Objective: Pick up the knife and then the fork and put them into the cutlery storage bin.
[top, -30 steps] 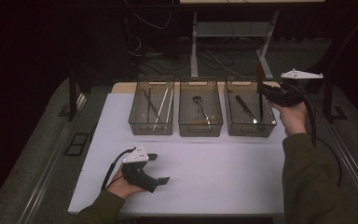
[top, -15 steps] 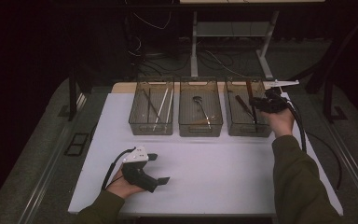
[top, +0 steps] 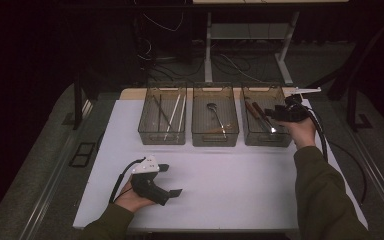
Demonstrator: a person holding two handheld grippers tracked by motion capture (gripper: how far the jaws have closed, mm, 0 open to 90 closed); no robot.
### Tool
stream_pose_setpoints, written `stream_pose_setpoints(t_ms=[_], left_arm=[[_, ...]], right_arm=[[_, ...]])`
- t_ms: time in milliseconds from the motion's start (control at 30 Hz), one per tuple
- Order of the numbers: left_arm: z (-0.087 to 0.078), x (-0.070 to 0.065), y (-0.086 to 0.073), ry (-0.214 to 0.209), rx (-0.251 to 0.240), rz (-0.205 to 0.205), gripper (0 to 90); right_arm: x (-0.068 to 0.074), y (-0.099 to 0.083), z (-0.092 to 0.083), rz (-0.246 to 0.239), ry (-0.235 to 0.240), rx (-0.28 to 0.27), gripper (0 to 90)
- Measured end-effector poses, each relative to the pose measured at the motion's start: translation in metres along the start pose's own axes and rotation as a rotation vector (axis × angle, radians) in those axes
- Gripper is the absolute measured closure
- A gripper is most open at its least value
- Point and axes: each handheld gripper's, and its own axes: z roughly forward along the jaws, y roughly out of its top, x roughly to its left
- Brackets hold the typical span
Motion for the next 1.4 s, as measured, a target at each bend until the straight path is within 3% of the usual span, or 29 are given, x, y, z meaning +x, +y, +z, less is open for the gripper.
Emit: stream_pose_setpoints(t_ms=[167, 333, 500, 600, 800, 1067, 1400], left_arm=[[0.000, 0.000, 0.000, 0.004, 0.003, 0.003, 0.0], [-0.001, 0.001, 0.000, 0.007, 0.006, 0.009, 0.0], [-0.002, 0.001, 0.000, 0.014, 0.000, 0.011, 0.0], [-0.003, 0.001, 0.000, 0.018, 0.005, 0.009, 0.0], [-0.004, 0.000, 0.000, 0.022, 0.000, 0.008, 0.0], [-0.007, -0.001, 0.000, 0.049, 0.006, 0.007, 0.0], [-0.008, -0.002, 0.001, 0.056, 0.003, 0.010, 0.0]], right_arm=[[0.002, -0.002, -0.009, 0.013, 0.043, -0.048, 38.4], [0.006, -0.007, -0.018, 0.001, 0.045, -0.087, 31.3], [0.014, -0.017, -0.028, -0.022, 0.052, -0.075, 24.0], [0.018, -0.025, -0.033, -0.030, 0.088, -0.075, 19.7], [0.029, -0.050, -0.049, -0.051, 0.150, -0.093, 18.9], [0.041, -0.076, -0.063, -0.100, 0.183, -0.100, 17.8], [0.066, -0.113, -0.076, -0.148, 0.270, -0.104, 17.8]])
